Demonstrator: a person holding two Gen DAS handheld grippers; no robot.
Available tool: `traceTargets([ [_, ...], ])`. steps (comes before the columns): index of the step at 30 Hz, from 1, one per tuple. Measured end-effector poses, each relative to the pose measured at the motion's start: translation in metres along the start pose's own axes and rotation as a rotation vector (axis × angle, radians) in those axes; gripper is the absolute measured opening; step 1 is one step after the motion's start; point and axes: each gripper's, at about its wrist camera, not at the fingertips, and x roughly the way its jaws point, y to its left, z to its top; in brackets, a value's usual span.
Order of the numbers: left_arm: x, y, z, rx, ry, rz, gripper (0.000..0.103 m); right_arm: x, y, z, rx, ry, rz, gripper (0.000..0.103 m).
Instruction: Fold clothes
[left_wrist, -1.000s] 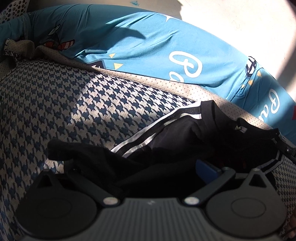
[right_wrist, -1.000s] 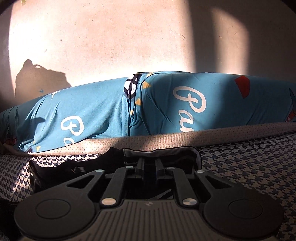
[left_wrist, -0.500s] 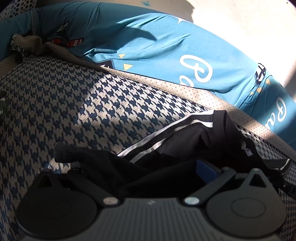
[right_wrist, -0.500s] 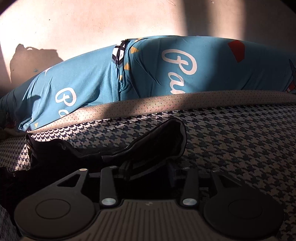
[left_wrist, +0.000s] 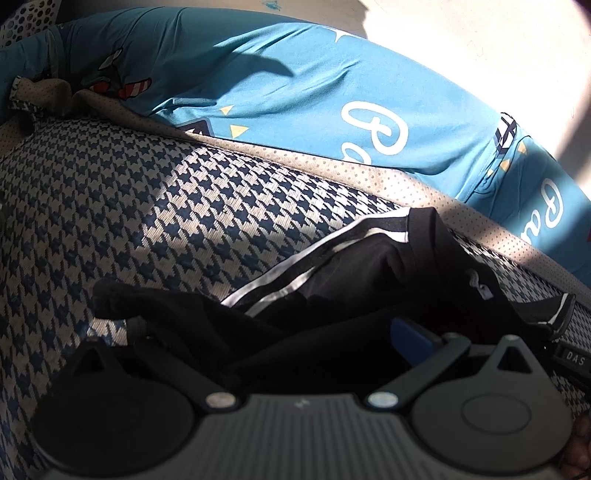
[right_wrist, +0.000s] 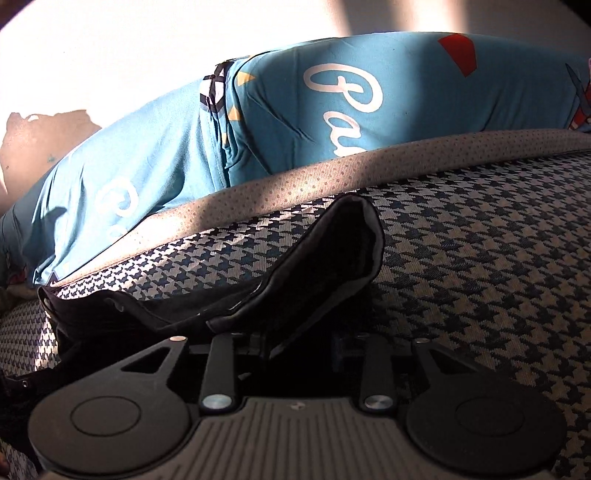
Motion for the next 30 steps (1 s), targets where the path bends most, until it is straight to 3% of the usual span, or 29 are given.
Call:
traceTargets([
  [2, 0.000, 0.000, 0.000, 0.001, -0.001, -0.001, 0.103, 0.000, -0.001, 0.003, -0.004, -0.046, -0.012, 0.008],
  [8, -0.002, -0.002, 0.001, 0.016, -0.012, 0.005, 0.103, -0.030, -0.003, 0.026, 0.001, -0.338, -0.126, 0.009],
  [12, -0.002, -0.004, 0.000, 0.022, -0.010, 0.002, 0.103, -0.031, -0.020, 0.034, 0.080, -0.304, -0.189, 0.012],
  [19, -0.002, -0.005, 0.000, 0.023, -0.008, -0.003, 0.103, -0.022, -0.031, 0.025, 0.131, -0.146, -0.132, 0.023],
  [26, -0.009, -0.010, -0.002, 0.048, -0.021, -0.016, 0.103, -0.015, -0.028, 0.002, 0.058, 0.007, -0.149, 0.042],
  [30, -0.015, -0.019, -0.005, 0.089, -0.040, -0.029, 0.103, -0.012, -0.031, -0.010, 0.067, 0.074, -0.151, 0.044],
])
